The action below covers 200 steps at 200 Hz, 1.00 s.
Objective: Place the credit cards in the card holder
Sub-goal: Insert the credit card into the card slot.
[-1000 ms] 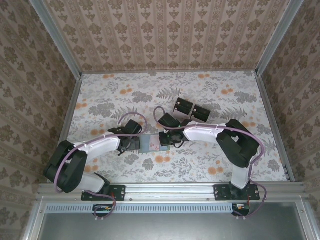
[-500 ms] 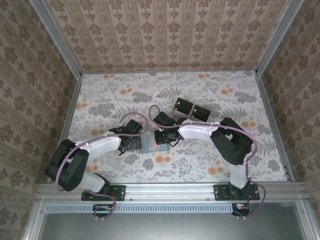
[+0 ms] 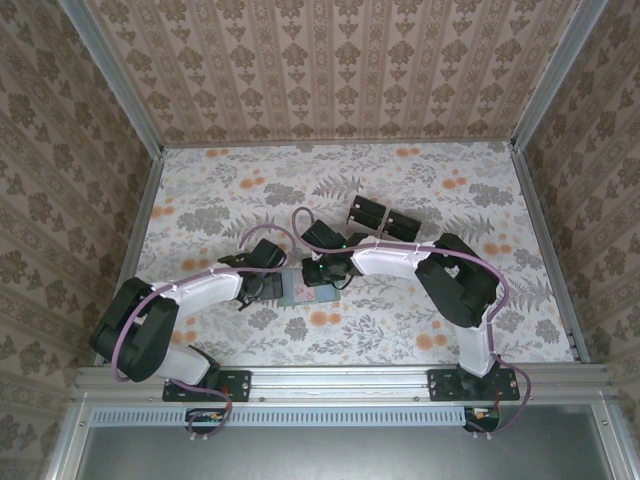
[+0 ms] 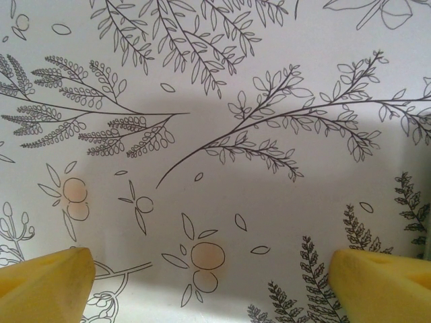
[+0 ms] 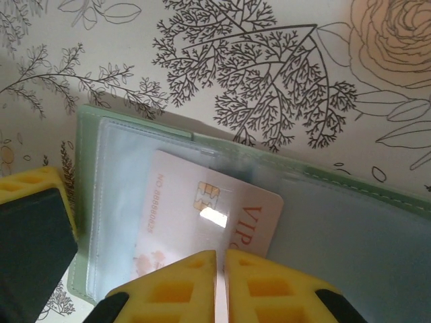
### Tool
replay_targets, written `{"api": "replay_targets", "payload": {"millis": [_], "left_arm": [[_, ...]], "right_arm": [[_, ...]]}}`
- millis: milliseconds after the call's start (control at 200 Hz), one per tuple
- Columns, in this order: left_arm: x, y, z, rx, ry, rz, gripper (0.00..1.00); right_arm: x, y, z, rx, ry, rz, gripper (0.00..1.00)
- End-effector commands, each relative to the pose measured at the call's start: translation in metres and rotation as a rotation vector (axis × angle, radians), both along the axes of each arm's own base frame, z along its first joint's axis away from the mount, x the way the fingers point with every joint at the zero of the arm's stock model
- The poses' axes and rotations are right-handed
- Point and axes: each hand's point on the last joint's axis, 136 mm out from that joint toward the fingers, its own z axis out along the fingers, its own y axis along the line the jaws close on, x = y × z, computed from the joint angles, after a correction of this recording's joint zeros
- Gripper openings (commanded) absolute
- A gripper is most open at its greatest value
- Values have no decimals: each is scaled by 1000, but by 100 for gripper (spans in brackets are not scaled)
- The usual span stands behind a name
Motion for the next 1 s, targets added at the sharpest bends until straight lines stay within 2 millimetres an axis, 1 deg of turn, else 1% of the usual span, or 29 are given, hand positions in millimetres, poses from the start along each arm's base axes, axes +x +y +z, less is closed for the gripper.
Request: {"api": "replay_targets", "payload": {"millis": [0,55,135,230,330,495,690,775,995], "left_arm": [[-2,5,-7,26,25,7,100],[-1,6,-5,31,22,10,100],[-2,11,0,48,8,22,100],[-1,16,7,59,-18,37,100],[-1,20,10,71,-21,49,100],[-3,23,4,90,7,55,100],[-3,20,-3,92,33,52,100],[-3,19,-6,92,41,53,100],[-3,16,-11,91,57,49,100]], "right_arm": [[2,5,20,34,-37,-1,14],[3,-3,24,18,-52,-12,14],[2,-15,24,-19,-59,-26,15],[-1,-25,16,-60,-51,-29,14],[-2,-28,9,-82,-40,-27,14],[-1,-30,-1,-109,-34,-26,14],[-1,-30,-11,-127,-21,-18,14],[-2,-26,-15,-120,-11,-11,14],[-3,-11,-14,-83,2,13,13]]}}
